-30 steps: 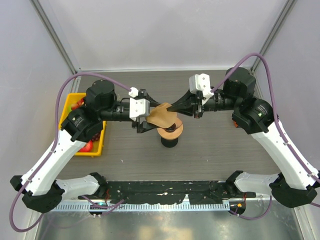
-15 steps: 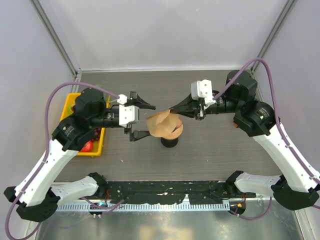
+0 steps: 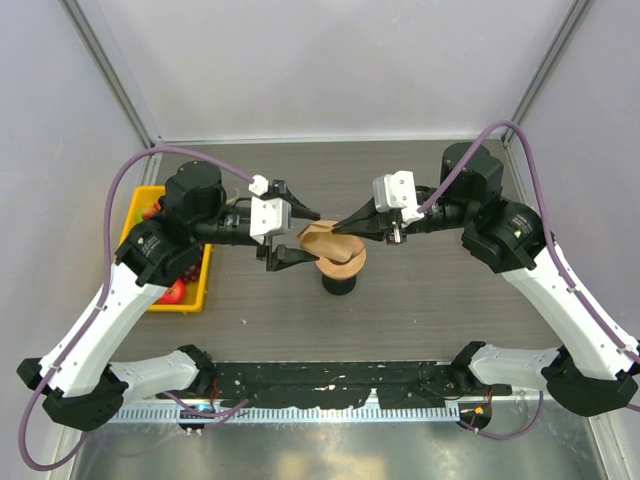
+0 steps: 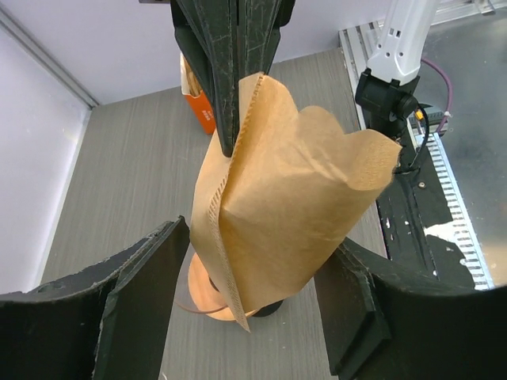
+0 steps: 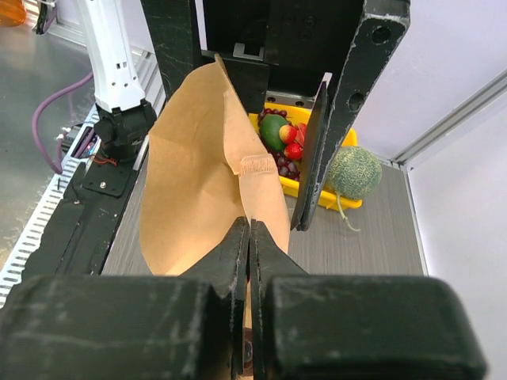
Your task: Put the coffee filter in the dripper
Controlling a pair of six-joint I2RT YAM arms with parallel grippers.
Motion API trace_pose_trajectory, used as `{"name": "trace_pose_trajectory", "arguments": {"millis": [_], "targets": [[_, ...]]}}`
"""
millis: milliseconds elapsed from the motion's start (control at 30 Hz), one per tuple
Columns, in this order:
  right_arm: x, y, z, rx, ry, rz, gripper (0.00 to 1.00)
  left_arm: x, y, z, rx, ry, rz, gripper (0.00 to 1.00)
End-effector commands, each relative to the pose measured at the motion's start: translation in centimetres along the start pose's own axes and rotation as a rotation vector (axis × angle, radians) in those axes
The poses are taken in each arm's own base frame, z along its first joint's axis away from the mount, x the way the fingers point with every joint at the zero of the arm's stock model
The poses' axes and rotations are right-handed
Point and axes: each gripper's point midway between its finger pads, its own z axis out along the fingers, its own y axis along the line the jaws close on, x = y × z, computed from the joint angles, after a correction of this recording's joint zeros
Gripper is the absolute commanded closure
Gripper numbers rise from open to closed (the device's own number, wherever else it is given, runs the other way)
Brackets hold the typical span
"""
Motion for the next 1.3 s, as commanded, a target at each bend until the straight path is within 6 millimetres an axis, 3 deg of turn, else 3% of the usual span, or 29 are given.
{"name": "trace_pose_trajectory", "arguments": {"millis": [0,233,300,433,567,967,1267], "targets": [[-1.9,-0.5,-0.2,0.022,-0.033,-0.044,0.95,-1.9,-0.3,-0.2,0.007,-0.052,0.035,0.31],[-2.0,-1.0,-0.1,0.047,-0.035,-0.014,0.95,-1.6,-0.4,0.1,0.017,-0.053,0.047,0.4],[-2.2,-1.2,-0.1,0.053,-0.038,-0.002,0.95,-1.2,-0.5,0.1,0.017,-0.049,0.054,0.36],[-2.3,-1.5,-0.1,0.062,-0.04,0.026,0.95,-0.7,0.0,0.0,-0.024,-0.033,0.042,0.19],[-2.9,-2.1,-0.9,0.091,-0.076,0.057,0.95,-0.1,0.6,-1.0,-0.1,-0.041,0.01,0.16],[-2.9,-1.0,-1.4,0.072,-0.114,0.051,0.95,0.9,0.3,-2.2,-0.107,-0.032,0.01,0.35],[-2.3,-0.7,-1.3,0.047,-0.092,0.037,0.95,-0.1,-0.1,-2.2,-0.054,-0.042,0.03,0.54]]}}
